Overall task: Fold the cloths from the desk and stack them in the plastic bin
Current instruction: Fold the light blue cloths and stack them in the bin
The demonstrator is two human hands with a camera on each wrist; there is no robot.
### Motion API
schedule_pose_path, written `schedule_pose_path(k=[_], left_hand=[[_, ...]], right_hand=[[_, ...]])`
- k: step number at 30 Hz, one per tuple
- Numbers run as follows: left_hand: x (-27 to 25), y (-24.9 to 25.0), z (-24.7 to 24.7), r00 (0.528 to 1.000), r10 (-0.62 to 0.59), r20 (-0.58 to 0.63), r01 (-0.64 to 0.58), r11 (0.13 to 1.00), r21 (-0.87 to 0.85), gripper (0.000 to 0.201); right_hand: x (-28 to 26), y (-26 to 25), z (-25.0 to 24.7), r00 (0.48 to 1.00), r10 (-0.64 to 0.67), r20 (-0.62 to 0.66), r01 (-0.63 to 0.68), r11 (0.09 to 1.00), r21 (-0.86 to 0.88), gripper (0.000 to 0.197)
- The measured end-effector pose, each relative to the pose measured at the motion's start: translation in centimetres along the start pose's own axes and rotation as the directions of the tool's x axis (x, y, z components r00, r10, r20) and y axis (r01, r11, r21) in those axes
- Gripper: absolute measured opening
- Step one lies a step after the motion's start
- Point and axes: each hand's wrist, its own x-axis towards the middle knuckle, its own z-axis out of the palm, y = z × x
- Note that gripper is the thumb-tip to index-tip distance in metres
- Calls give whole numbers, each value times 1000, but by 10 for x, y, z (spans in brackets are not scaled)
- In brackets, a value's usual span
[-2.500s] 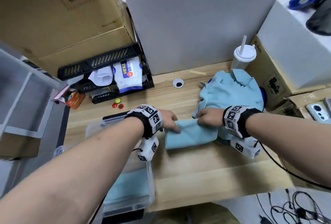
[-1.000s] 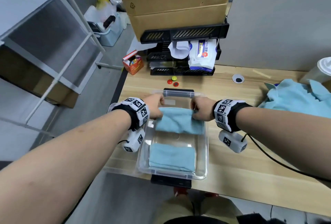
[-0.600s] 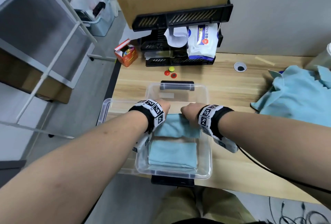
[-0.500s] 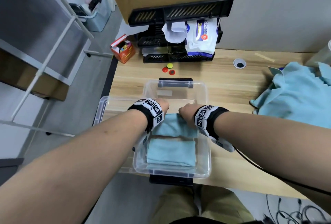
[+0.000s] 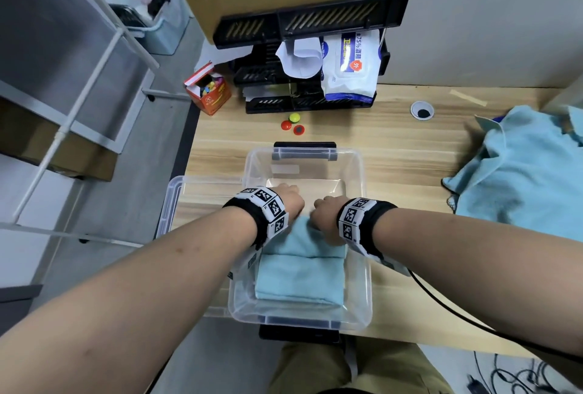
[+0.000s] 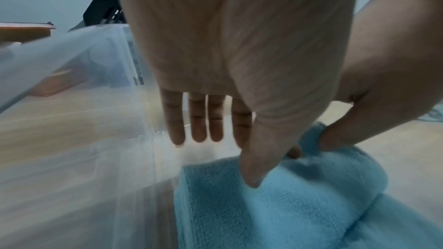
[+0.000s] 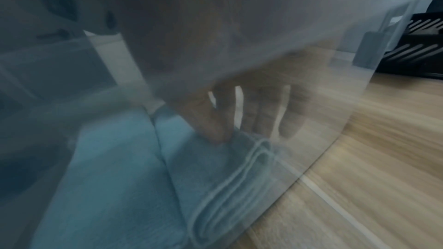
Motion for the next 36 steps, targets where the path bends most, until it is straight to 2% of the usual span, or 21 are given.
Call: schedule_pose_path(k=[2, 5, 9, 13, 17, 19, 22, 24, 27, 28, 30, 32, 36], left_hand=[[2, 4, -2, 999, 27, 42, -24, 997, -70, 19], [6, 6, 5, 993, 25, 117, -8, 989, -149, 24], [4, 1, 15, 976, -61, 210, 80, 994, -81, 30], [3, 0, 20, 969, -93, 228, 114, 990, -82, 28], [1, 1, 17, 979, -131, 154, 148, 983, -106, 18], [-1, 2, 7, 987, -140, 84, 149, 983, -105, 12], [-5, -1, -13, 987, -158, 6, 158, 981, -110, 27], [-8, -2, -30, 986, -164, -17, 161, 980, -121, 28], [-16, 1, -63, 985, -166, -57, 162, 985, -66, 9], [-18, 2, -69, 983, -171, -70, 167, 984, -61, 9], [-22, 14, -95, 975, -177, -130, 177, 984, -17, 17], [-24, 18, -111, 970, -183, -162, 183, 983, -11, 23], [-24, 42, -159, 961, -178, -212, 188, 982, 26, 23]], right_hand=[[-3, -1, -1, 997, 44, -61, -40, 996, 74, 51], [-6, -1, 4, 987, 117, -106, -102, 985, 140, 58], [-7, -2, 2, 994, 99, -40, -92, 982, 165, 59], [5, -1, 3, 998, 5, 65, -13, 993, 120, 35], [13, 1, 8, 997, -18, 78, 11, 996, 89, 26], [0, 2, 0, 1000, -27, 14, 25, 996, 80, 27], [-28, 5, -22, 986, -64, -153, 88, 984, 156, 20], [-47, 10, -36, 970, -78, -229, 125, 972, 200, 18], [-71, 20, -54, 954, -70, -292, 148, 956, 254, 21], [-76, 20, -57, 950, -77, -302, 163, 948, 273, 18], [-100, 34, -61, 936, -52, -348, 171, 932, 319, 10], [-113, 45, -65, 908, -62, -414, 223, 908, 354, 11], [-150, 91, -55, 866, 56, -497, 191, 881, 432, 8]])
